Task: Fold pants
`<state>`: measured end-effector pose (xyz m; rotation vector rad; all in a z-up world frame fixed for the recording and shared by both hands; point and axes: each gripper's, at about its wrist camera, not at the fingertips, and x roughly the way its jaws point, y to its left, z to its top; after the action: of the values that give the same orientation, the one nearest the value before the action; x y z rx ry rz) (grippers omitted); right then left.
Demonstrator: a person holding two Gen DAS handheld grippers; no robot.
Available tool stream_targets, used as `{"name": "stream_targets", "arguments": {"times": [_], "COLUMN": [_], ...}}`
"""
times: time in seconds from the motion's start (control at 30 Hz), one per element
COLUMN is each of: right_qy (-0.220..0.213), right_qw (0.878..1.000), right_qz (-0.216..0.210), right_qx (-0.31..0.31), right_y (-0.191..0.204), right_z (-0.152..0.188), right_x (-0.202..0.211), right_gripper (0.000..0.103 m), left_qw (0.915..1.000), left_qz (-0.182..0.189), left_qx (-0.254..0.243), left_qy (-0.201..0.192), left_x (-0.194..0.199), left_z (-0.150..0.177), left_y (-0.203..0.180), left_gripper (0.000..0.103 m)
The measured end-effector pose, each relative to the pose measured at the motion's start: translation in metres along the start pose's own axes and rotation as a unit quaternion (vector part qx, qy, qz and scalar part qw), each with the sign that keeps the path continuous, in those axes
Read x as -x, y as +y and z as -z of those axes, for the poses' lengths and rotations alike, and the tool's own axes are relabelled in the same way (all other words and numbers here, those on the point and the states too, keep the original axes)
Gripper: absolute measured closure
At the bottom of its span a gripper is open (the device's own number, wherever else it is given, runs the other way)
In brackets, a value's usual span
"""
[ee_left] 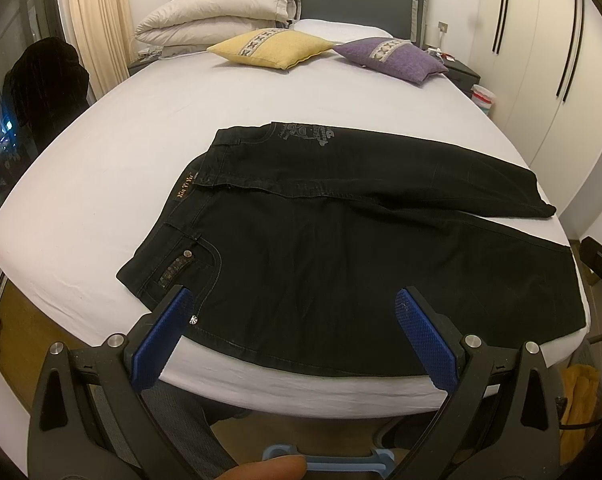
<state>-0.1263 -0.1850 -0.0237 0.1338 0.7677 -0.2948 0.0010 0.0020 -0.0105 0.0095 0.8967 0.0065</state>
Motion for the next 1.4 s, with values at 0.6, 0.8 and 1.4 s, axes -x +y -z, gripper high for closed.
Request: {"name": "stream_targets", "arguments": {"times": [0.6, 0.8, 1.4], "right_qy": [0.002, 0.003, 0.005], "right_qw": [1.0, 1.0, 1.0], "right_qz": [-0.002, -0.003, -0.005], "right_qx": [0.0, 0.0, -0.001], "right_y": [-0.001, -0.001, 0.003], "right_z": [0.001, 0.0, 0.008], "right_x": [0.0, 0.0, -0.002], "right_gripper": [0.0, 0.0, 0.0], "left_qw": [1.0, 1.0, 1.0], "left_qz": [0.0, 0.0, 0.0], "left_qx": [0.0, 0.0, 0.0], "left_qy": [0.001, 0.001, 0.002], "left_x": [0.0, -0.001, -0.001], "left_z": [0.0, 0.0, -0.001], "left_y": [0.0, 0.0, 0.0], "left_gripper": [0.0, 0.0, 0.0]}}
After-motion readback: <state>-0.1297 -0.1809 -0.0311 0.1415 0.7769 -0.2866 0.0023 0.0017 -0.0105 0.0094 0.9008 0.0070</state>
